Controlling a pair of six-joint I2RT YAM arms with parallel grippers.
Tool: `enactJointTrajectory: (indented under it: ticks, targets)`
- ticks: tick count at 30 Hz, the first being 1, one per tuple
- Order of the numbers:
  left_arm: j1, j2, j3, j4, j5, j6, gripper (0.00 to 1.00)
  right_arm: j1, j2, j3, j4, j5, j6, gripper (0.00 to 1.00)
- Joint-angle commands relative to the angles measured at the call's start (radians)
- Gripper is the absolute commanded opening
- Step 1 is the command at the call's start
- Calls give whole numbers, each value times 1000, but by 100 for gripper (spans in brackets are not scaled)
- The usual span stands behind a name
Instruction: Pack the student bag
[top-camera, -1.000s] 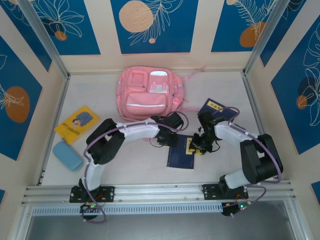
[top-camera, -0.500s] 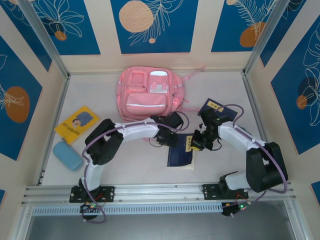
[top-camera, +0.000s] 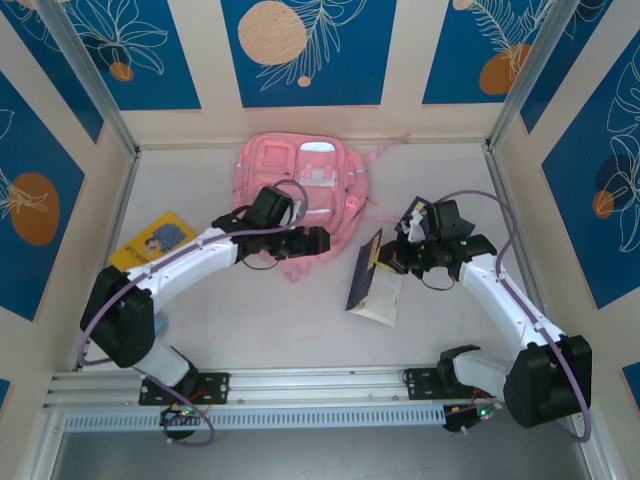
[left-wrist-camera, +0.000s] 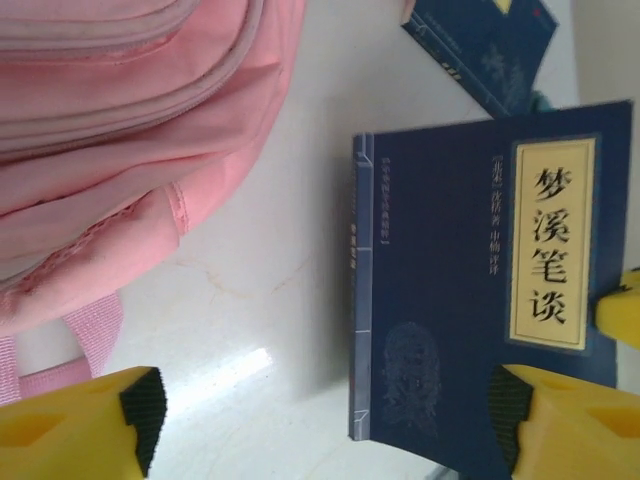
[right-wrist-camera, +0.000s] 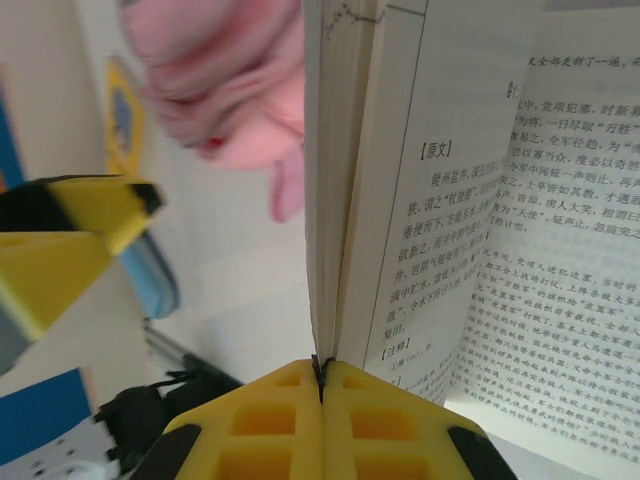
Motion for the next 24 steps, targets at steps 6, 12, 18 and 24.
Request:
enactJointTrajectory:
  ticks: [6, 12, 18, 24]
  targets:
    - [123, -113, -195, 291, 279, -161, 96, 13, 15, 120, 207, -241, 90, 0]
    - [182, -106, -282, 595, 424, -348, 99, 76, 124, 234, 261, -295, 140, 0]
    - [186, -62, -271, 690, 481, -421, 100, 102, 177, 281, 336, -317, 192, 0]
    - [188, -37, -257, 750, 508, -474, 99, 106, 185, 278, 397, -341, 239, 0]
